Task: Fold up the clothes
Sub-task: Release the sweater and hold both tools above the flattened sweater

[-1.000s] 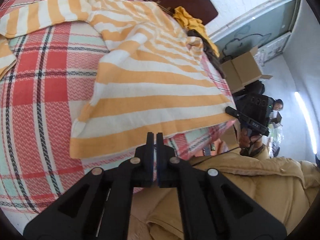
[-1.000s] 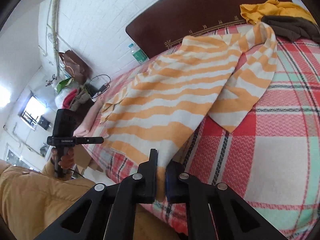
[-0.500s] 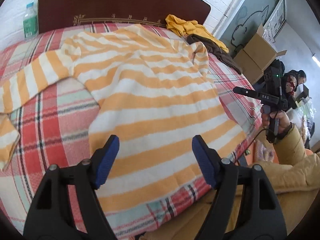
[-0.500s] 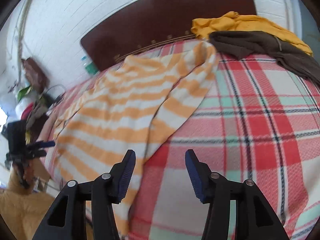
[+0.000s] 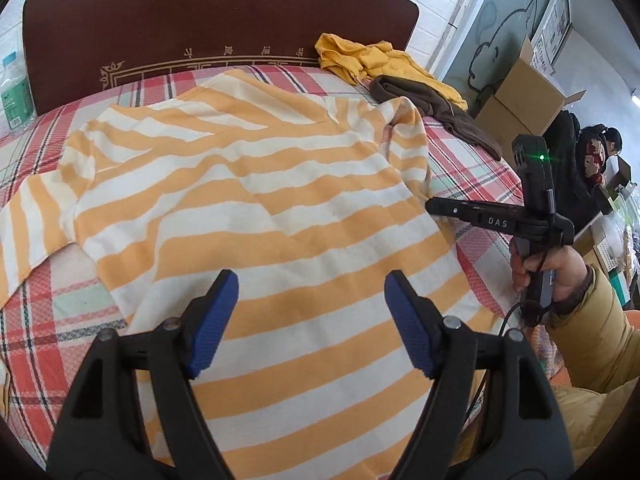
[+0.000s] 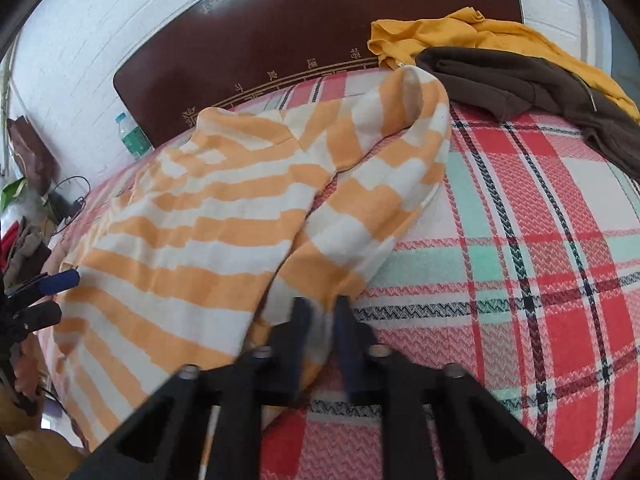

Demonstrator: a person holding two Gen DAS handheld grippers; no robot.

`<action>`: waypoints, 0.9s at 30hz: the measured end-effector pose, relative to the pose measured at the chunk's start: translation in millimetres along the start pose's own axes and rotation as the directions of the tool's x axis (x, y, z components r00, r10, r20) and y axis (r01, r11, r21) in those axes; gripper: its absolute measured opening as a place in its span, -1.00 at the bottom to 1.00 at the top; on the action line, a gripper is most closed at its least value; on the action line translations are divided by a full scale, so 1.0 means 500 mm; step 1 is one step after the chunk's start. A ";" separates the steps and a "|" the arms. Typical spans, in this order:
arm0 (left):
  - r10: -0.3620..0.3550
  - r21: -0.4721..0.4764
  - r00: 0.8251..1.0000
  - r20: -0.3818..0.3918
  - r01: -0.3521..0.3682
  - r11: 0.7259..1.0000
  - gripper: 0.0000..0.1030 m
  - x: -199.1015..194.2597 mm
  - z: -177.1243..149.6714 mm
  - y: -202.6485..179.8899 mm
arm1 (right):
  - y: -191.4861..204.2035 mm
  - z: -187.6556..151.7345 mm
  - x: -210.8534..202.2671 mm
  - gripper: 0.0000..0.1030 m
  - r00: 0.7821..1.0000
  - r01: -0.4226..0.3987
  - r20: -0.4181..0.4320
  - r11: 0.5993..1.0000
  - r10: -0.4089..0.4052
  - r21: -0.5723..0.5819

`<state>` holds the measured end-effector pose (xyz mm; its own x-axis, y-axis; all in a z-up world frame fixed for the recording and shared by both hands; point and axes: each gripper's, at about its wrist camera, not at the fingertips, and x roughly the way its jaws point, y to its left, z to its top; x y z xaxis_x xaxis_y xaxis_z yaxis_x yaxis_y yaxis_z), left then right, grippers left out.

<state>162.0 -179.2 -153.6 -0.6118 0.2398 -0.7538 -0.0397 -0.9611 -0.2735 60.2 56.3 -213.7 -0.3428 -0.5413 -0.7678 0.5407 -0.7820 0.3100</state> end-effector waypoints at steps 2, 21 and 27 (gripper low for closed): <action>-0.015 -0.006 1.000 -0.015 0.015 1.000 0.49 0.011 0.006 0.000 | -0.018 0.016 -0.017 -0.94 1.000 0.018 0.017 1.000 -0.018 0.006; -0.112 -0.044 0.990 -0.082 0.109 0.993 0.49 0.059 0.009 0.009 | -0.016 0.016 0.021 -0.08 0.999 -0.017 -0.032 0.996 0.020 0.090; -0.110 -0.058 0.989 -0.101 0.105 0.993 0.49 0.067 0.009 0.011 | -0.001 0.049 0.020 -0.96 0.997 0.078 -0.018 0.997 -0.078 -0.030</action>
<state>137.6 -177.2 -177.8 -0.5210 0.3570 -0.7753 -0.0580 -0.9210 -0.3852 37.9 43.9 -207.8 -0.3703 -0.4728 -0.7996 0.5354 -0.8121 0.2322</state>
